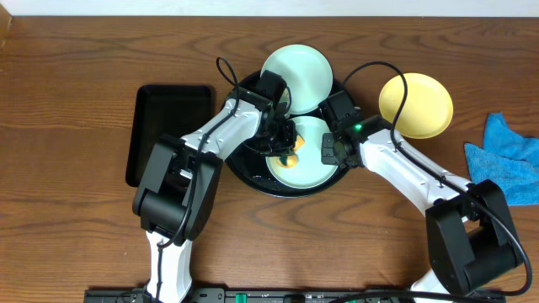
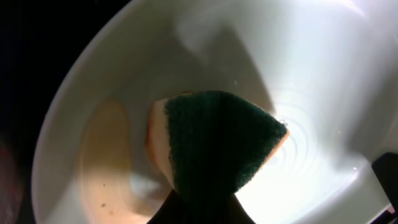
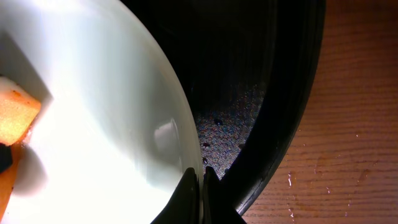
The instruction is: Clean dirty plates on tray and stack at the side
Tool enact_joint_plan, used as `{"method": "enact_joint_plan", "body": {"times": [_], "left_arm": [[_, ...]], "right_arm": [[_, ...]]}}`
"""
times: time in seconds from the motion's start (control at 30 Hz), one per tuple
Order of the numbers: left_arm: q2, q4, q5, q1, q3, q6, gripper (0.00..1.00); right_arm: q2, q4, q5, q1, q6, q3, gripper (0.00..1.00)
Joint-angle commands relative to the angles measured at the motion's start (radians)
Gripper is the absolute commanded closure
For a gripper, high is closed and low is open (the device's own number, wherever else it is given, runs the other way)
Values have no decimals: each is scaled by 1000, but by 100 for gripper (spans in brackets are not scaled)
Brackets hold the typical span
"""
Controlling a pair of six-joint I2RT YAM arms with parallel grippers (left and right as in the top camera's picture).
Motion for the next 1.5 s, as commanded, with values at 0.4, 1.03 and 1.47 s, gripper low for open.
{"method": "enact_joint_plan", "body": {"times": [0.4,1.03,1.47], "left_arm": [[67,77,14,7,15,12,92],[-124,84,11,31,190,13,92],[-325,-206,-100,293,190,13,92]], "right_arm": [[7,-4,-1,16,4,-5,99],[7,-5,-1,16,4,-5,99],[-17,0,116,16,-149,67,99]]}}
